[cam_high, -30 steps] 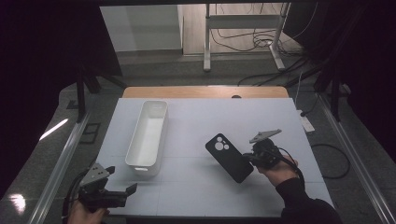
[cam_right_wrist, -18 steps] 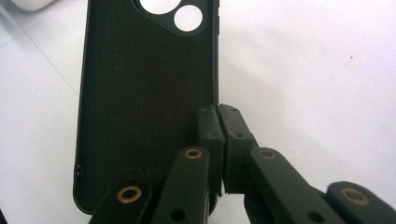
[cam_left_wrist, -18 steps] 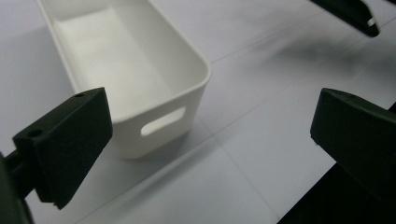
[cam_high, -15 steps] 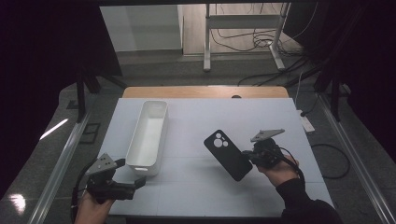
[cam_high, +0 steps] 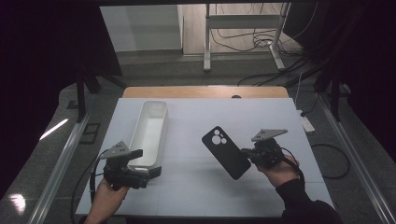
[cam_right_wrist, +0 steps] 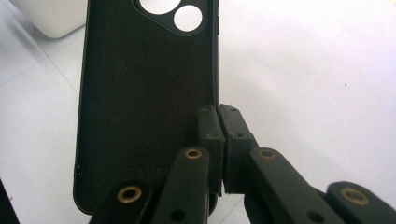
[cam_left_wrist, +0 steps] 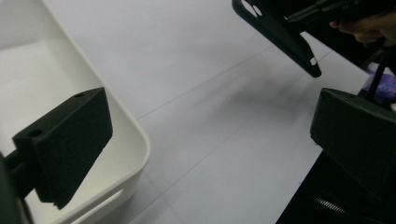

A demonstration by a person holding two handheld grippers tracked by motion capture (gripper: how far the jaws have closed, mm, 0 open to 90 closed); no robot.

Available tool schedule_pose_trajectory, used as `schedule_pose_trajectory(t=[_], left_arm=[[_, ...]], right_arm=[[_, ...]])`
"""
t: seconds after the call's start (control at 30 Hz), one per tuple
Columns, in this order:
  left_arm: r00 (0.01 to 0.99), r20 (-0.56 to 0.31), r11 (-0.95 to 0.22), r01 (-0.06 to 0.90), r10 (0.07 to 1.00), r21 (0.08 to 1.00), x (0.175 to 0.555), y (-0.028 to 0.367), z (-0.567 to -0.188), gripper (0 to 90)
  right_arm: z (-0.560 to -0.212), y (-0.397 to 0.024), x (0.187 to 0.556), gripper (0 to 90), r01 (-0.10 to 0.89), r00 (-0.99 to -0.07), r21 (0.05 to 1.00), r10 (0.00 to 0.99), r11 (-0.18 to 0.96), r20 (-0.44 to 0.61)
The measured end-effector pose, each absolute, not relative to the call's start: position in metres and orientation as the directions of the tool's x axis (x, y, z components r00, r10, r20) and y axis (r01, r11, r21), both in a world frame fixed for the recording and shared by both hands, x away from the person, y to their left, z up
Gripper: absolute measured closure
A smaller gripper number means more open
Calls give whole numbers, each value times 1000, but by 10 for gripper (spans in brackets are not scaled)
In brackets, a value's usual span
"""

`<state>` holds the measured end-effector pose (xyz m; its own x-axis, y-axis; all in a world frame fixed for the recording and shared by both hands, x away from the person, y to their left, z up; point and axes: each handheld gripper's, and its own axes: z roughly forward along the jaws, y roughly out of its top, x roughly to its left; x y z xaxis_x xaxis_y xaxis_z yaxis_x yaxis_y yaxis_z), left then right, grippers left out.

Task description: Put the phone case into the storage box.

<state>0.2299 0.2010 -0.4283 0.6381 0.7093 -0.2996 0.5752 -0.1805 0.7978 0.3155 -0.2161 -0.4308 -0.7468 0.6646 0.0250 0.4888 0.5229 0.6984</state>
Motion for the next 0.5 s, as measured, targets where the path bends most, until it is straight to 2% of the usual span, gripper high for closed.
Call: schedule_pose_trajectory(t=[0.5], left_arm=[[688, -348, -193, 579, 637, 792, 252, 171, -430, 6]], right_arm=[[-425, -210, 311, 882, 458, -753, 725, 658, 514, 9]])
